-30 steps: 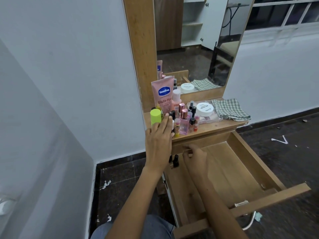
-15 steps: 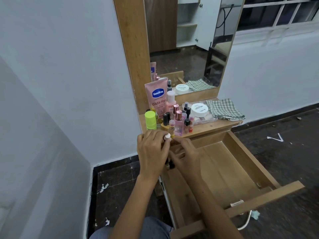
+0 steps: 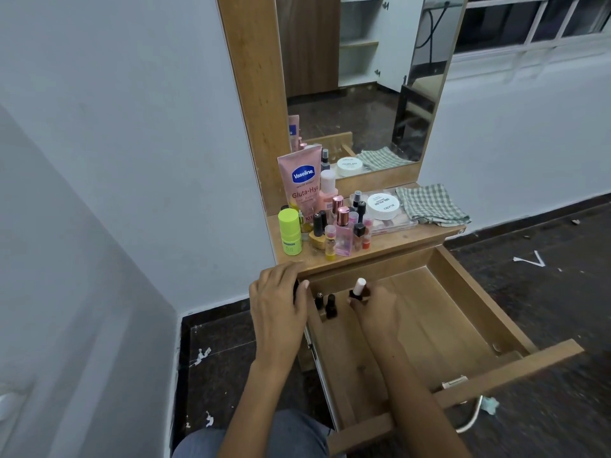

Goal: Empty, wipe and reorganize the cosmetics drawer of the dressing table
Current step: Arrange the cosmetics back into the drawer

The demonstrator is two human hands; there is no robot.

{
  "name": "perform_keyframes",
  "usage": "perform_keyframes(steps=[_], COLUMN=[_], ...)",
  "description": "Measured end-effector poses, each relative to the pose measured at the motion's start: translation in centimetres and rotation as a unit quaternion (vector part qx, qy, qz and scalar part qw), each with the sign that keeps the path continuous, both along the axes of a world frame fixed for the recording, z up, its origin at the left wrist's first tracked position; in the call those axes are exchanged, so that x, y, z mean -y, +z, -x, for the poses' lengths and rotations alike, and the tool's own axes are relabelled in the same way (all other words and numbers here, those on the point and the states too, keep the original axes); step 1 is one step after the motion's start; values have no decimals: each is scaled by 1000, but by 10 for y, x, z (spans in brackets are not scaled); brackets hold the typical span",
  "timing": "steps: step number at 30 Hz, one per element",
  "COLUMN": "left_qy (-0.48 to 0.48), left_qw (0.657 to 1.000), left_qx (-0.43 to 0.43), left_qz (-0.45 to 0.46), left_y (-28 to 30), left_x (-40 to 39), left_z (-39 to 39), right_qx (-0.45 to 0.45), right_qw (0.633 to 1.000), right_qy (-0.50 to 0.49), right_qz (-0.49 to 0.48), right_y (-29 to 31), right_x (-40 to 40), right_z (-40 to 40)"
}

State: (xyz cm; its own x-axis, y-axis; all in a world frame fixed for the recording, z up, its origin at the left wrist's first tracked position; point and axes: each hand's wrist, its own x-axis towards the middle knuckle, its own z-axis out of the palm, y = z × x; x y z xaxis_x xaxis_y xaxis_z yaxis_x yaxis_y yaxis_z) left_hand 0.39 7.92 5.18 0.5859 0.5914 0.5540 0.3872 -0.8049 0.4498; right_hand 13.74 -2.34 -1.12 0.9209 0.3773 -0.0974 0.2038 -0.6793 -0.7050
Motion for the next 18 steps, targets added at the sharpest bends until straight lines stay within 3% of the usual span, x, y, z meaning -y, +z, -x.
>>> perform_keyframes(steps=[9, 14, 18], left_qy=[14, 20, 12], left_qw=[1000, 999, 998], left_qx=[5, 10, 18], left_qz=[-18, -32, -65], left_y=[-5, -1, 6], left_x=[-2, -4, -8], left_z=[2, 0, -6], right_qx=[-11, 6, 9], right_qw=[995, 994, 998], right_qy=[86, 77, 57], right_qz=[55, 72, 34], right_y=[-24, -84, -20], right_x=[-18, -21, -7], right_z=[-3, -37, -7])
